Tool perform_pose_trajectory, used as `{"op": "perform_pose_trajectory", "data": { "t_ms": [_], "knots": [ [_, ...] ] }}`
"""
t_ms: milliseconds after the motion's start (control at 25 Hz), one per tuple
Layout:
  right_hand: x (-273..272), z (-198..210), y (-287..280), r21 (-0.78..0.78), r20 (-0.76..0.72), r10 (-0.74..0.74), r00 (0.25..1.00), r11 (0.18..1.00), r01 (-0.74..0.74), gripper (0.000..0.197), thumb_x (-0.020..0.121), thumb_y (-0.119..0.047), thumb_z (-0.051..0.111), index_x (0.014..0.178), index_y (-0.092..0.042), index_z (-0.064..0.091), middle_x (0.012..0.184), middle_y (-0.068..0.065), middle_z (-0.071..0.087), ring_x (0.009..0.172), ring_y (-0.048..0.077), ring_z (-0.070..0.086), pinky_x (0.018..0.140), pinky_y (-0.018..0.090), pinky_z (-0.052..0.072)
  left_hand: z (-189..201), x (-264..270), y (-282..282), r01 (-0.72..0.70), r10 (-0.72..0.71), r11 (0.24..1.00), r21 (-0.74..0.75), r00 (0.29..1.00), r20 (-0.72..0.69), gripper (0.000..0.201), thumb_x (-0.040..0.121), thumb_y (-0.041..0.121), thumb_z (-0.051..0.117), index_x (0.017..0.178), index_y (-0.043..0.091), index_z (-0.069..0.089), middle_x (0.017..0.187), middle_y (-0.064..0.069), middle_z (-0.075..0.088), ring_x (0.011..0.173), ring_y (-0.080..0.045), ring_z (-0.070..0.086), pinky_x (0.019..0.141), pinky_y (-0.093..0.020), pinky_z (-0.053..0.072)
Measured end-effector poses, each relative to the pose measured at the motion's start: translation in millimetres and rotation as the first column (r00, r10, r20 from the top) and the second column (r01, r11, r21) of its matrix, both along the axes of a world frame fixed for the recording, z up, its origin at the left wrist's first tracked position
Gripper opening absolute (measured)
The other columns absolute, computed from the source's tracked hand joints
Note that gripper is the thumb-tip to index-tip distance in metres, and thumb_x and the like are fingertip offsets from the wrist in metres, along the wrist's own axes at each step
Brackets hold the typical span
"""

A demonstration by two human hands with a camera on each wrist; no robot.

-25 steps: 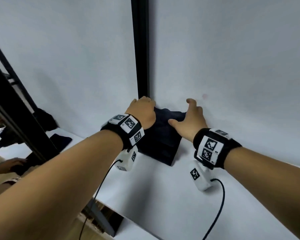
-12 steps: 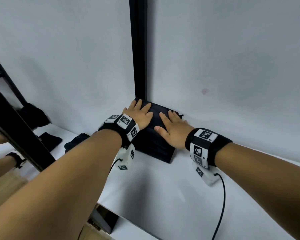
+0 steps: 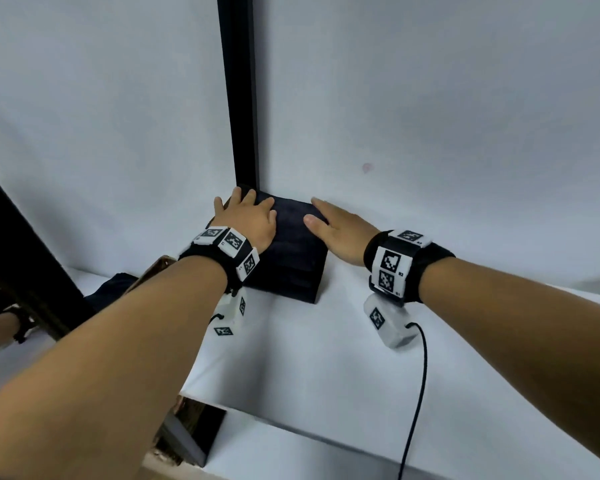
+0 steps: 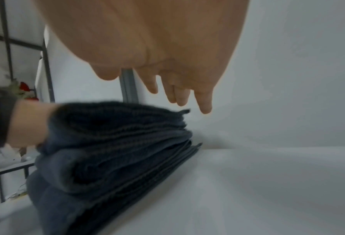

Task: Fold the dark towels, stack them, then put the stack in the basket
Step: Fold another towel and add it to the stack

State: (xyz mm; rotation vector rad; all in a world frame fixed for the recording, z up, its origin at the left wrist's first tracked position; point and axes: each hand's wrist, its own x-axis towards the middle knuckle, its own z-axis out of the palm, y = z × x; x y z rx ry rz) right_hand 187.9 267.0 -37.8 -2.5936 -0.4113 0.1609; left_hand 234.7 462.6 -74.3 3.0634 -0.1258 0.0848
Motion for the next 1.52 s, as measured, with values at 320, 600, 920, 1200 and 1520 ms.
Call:
{"op": "perform_pose_trajectory", "data": {
  "t_ms": [320, 600, 920, 1200, 1520],
  "knots": [
    [-104, 29, -127, -0.07, 0.043, -0.237, 0.97, 0.968, 0.24, 0.056, 0.097, -0.052, 0.043, 0.148, -0.031, 0.034, 0.155, -0.01, 0.032, 0.143, 0.01, 0.027, 0.109, 0.021, 0.02, 47, -71, -115, 0.514, -0.499, 0.807, -0.29, 0.857, 0.129, 0.047, 0.088, 0.058, 0.01, 0.08, 0.033, 0.048, 0.083, 0.009, 0.058, 0.093, -0.023, 0.054, 0.099, -0.055, 0.034],
    [-211, 22, -265, -0.235, 0.105, -0.489, 0.866, 0.834, 0.499, 0.06, 0.092, -0.044, 0.058, 0.146, -0.027, 0.038, 0.152, -0.01, 0.037, 0.14, 0.01, 0.032, 0.112, 0.022, 0.021, 34, -155, -261, 0.797, -0.818, 0.543, -0.263, 0.574, 0.051, 0.054, 0.099, 0.054, 0.03, 0.144, 0.027, 0.038, 0.149, 0.009, 0.041, 0.137, -0.011, 0.037, 0.114, -0.037, 0.027],
    [-280, 17, -443, -0.169, 0.196, -0.706, 0.681, 0.66, 0.732, 0.036, 0.089, -0.035, 0.062, 0.122, -0.021, 0.062, 0.127, 0.001, 0.057, 0.116, 0.021, 0.054, 0.1, 0.036, 0.045, 31, -179, -422, 0.82, -0.837, 0.532, -0.21, 0.548, 0.018, 0.043, 0.097, 0.045, 0.044, 0.136, 0.026, 0.045, 0.135, 0.005, 0.051, 0.124, -0.017, 0.048, 0.101, -0.035, 0.041],
    [-249, 19, -549, -0.237, 0.33, -0.7, 0.633, 0.588, 0.773, 0.034, 0.088, -0.039, 0.059, 0.121, -0.029, 0.06, 0.122, 0.0, 0.055, 0.119, 0.025, 0.047, 0.089, 0.044, 0.05, 35, -183, -537, 0.793, -0.802, 0.573, -0.208, 0.595, 0.058, 0.033, 0.095, 0.037, 0.049, 0.124, 0.022, 0.055, 0.118, 0.002, 0.058, 0.107, -0.02, 0.056, 0.089, -0.036, 0.047],
    [-222, 23, -573, -0.18, 0.426, -0.584, 0.691, 0.694, 0.697, 0.019, 0.088, -0.033, 0.052, 0.095, -0.025, 0.068, 0.093, 0.0, 0.061, 0.095, 0.022, 0.052, 0.079, 0.038, 0.048, 44, -173, -624, 0.766, -0.755, 0.568, -0.301, 0.631, 0.18, 0.03, 0.09, 0.033, 0.058, 0.116, 0.019, 0.053, 0.109, 0.0, 0.061, 0.098, -0.02, 0.059, 0.085, -0.041, 0.051]
  ]
}}
